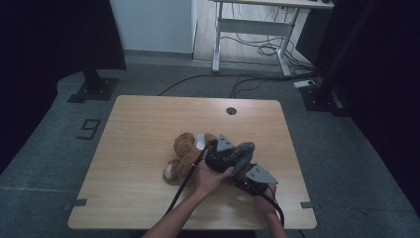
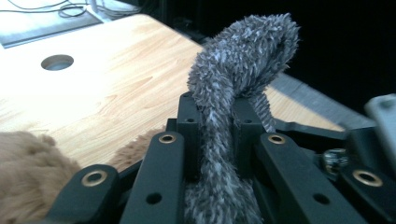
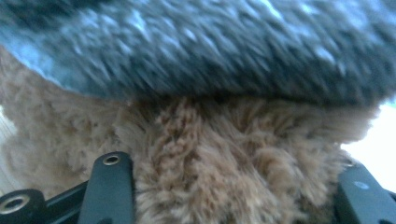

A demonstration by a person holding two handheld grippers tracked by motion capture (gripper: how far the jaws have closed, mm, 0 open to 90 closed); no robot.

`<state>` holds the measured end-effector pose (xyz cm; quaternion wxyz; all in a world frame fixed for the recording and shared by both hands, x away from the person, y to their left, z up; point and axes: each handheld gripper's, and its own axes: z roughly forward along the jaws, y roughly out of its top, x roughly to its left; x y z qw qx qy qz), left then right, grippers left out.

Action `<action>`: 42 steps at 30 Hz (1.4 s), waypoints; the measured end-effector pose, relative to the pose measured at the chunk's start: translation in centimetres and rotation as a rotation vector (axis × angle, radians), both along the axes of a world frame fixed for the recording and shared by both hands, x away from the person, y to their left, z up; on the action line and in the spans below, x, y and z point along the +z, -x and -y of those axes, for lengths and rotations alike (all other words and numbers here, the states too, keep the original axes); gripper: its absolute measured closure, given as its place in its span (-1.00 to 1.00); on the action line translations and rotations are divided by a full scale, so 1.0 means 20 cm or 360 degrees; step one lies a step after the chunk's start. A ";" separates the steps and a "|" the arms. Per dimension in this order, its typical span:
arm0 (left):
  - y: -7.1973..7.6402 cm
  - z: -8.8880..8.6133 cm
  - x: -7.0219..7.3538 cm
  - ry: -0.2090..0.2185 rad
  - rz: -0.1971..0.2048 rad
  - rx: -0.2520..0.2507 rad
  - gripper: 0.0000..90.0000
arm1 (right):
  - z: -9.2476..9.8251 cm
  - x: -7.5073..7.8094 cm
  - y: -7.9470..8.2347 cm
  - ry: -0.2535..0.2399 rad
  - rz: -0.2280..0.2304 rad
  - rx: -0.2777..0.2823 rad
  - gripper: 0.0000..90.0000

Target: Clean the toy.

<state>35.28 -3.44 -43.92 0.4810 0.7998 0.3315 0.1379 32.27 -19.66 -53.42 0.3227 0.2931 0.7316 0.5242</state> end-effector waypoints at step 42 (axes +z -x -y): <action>-0.02 -0.72 0.06 0.0082 -0.0085 0.0319 0.74 | 0.02 -0.02 0.00 -0.0010 -0.0031 0.0024 -0.08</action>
